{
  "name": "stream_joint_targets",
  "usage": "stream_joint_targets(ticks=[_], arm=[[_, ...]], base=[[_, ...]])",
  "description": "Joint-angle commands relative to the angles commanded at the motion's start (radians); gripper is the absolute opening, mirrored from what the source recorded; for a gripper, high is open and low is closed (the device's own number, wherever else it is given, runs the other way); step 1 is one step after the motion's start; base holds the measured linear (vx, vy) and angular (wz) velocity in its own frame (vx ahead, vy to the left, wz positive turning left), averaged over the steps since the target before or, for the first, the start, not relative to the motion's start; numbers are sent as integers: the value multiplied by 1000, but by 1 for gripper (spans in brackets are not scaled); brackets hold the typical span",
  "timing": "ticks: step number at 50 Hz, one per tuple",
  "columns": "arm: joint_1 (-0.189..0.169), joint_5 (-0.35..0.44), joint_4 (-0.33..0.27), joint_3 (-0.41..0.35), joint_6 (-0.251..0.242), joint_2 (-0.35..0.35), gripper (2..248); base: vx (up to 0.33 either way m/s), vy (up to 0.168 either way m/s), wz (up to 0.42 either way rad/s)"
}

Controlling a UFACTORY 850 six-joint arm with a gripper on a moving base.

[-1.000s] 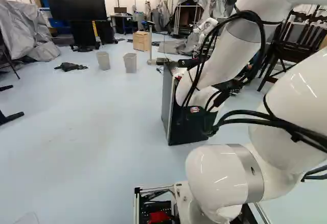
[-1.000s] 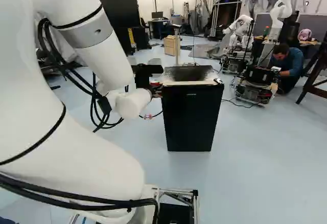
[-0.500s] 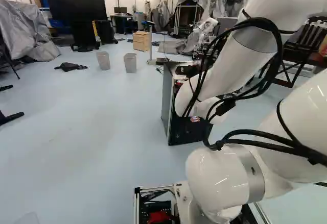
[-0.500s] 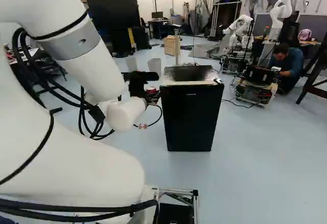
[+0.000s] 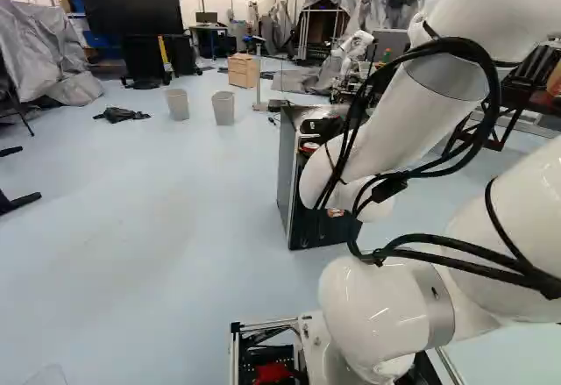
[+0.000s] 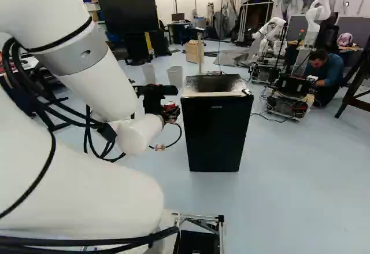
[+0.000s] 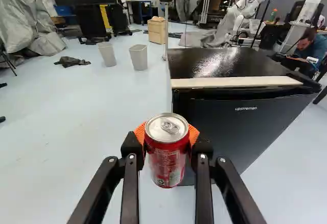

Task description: Grab a drink from the fridge

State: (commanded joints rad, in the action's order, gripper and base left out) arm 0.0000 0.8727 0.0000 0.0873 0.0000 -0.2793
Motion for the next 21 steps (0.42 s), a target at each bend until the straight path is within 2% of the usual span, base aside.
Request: stream_joint_targets(ticks=[21], arm=[[0, 0, 0, 0, 0, 0, 100]], base=[[0, 0, 0]])
